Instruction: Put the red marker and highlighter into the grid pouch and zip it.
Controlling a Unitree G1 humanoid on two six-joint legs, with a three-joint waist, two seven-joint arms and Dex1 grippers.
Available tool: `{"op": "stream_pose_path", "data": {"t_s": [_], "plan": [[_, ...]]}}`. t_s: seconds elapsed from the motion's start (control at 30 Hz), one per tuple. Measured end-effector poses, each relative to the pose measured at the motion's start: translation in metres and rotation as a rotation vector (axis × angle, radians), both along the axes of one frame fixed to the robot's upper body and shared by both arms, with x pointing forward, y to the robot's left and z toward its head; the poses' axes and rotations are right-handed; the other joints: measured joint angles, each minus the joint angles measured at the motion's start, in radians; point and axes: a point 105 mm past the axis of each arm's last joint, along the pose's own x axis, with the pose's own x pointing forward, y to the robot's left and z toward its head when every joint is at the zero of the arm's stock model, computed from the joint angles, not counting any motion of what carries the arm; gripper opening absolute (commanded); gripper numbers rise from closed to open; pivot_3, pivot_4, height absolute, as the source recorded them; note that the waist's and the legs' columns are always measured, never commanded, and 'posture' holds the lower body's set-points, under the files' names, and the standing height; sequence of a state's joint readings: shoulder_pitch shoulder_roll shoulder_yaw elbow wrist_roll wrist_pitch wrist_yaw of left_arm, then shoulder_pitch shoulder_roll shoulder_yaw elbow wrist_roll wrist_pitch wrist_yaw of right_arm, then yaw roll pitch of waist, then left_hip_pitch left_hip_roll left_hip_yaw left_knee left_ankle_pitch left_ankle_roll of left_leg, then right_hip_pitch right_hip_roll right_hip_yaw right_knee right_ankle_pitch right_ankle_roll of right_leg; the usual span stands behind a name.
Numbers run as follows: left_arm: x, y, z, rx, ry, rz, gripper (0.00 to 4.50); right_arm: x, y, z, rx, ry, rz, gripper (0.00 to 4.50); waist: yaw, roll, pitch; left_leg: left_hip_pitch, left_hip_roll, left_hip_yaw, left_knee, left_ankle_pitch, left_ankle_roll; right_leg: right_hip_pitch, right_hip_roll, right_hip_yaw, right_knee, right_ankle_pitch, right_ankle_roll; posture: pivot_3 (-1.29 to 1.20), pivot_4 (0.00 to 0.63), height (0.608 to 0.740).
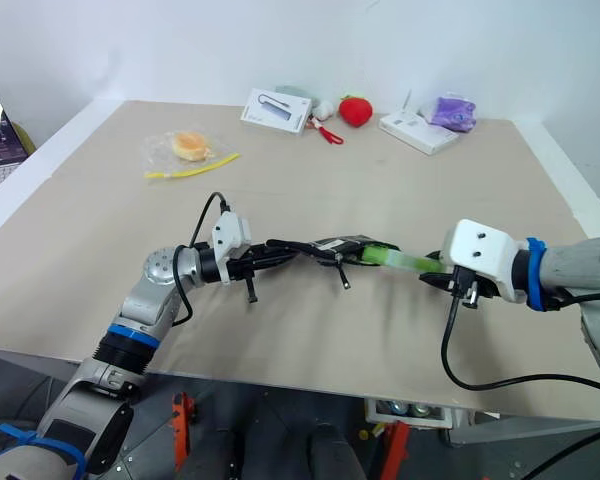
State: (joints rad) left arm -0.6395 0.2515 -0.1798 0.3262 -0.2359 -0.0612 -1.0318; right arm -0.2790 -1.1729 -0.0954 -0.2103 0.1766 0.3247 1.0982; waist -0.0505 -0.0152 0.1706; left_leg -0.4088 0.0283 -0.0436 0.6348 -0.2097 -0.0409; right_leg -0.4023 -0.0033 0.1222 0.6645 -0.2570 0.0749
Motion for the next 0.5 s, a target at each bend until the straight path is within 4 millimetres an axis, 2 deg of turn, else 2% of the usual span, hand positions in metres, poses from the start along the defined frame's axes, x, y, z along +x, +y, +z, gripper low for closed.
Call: {"op": "stream_pose_path", "data": {"t_s": [0.13,0.3,0.5], "plan": [[-0.001,-0.004,0.0,-0.005,0.002,-0.01,0.0,0.015,0.031,0.011,-0.107,-0.091,0.132,1.03,-0.004,0.001,0.001,0.0,0.001,0.0,0.0,0.0,0.0,-0.001,0.001,0.0,0.0,0.001,0.0,0.0,0.15,0.733],[-0.001,-0.004,0.0,-0.005,0.005,-0.01,0.0,0.023,0.063,-0.001,-0.148,-0.097,0.242,1.03,0.002,0.001,0.001,-0.002,0.0,0.0,-0.001,0.0,0.0,-0.002,0.0,0.0,0.0,0.0,0.0,0.0,0.15,0.733],[0.0,-0.002,0.0,-0.005,0.007,-0.002,0.0,0.029,0.079,-0.002,-0.151,-0.123,0.279,1.03,0.003,0.001,0.001,-0.006,0.0,-0.001,0.0,0.0,0.0,-0.004,-0.001,-0.001,0.0,0.003,-0.006,0.0,0.15,0.733]]}}
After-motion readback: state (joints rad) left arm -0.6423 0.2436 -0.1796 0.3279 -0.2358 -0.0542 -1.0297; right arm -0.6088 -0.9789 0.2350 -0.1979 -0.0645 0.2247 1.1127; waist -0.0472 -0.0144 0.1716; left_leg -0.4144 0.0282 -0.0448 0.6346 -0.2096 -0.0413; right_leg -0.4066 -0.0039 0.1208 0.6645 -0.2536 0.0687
